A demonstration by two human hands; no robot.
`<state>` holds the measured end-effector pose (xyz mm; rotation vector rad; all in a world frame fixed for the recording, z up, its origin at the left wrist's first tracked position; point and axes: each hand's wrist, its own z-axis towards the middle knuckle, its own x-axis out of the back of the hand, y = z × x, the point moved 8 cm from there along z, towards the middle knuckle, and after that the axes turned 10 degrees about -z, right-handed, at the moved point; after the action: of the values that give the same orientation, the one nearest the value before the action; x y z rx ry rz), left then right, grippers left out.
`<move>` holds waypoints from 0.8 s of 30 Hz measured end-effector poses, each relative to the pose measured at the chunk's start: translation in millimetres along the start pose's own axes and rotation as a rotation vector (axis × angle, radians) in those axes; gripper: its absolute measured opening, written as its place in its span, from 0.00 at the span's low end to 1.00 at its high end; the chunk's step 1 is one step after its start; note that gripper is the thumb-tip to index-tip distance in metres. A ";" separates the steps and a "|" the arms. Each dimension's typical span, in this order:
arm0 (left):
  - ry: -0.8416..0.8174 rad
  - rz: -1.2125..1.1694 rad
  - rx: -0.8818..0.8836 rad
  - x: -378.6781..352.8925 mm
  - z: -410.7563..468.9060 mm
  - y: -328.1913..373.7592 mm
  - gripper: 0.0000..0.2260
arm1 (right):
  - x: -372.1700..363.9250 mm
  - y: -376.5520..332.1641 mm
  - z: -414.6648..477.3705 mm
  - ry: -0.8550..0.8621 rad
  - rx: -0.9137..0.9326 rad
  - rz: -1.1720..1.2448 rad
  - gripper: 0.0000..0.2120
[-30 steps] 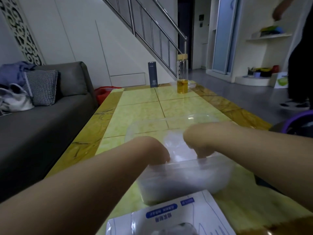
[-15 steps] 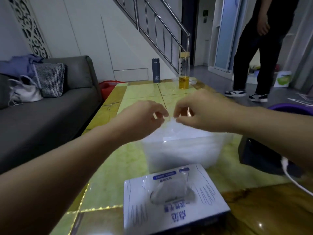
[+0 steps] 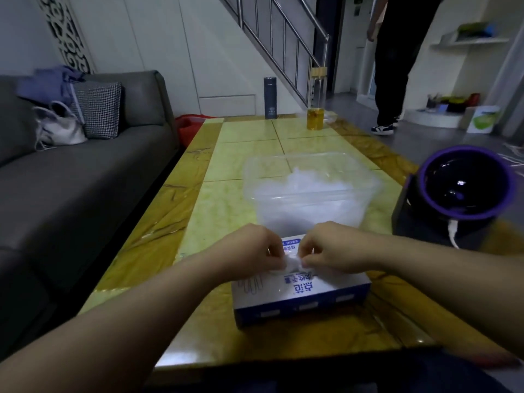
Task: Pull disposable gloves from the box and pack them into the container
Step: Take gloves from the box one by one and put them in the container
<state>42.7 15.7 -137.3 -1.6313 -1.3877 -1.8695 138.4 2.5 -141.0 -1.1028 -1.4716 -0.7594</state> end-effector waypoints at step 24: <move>0.031 -0.202 -0.033 -12.4 0.9 -1.2 0.33 | 55.6 4.9 -17.0 0.426 -0.045 0.415 0.04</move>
<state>46.3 12.6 -148.9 -1.5194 -1.5677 -2.0292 150.7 1.6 -84.0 -1.1468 -0.8360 -0.6797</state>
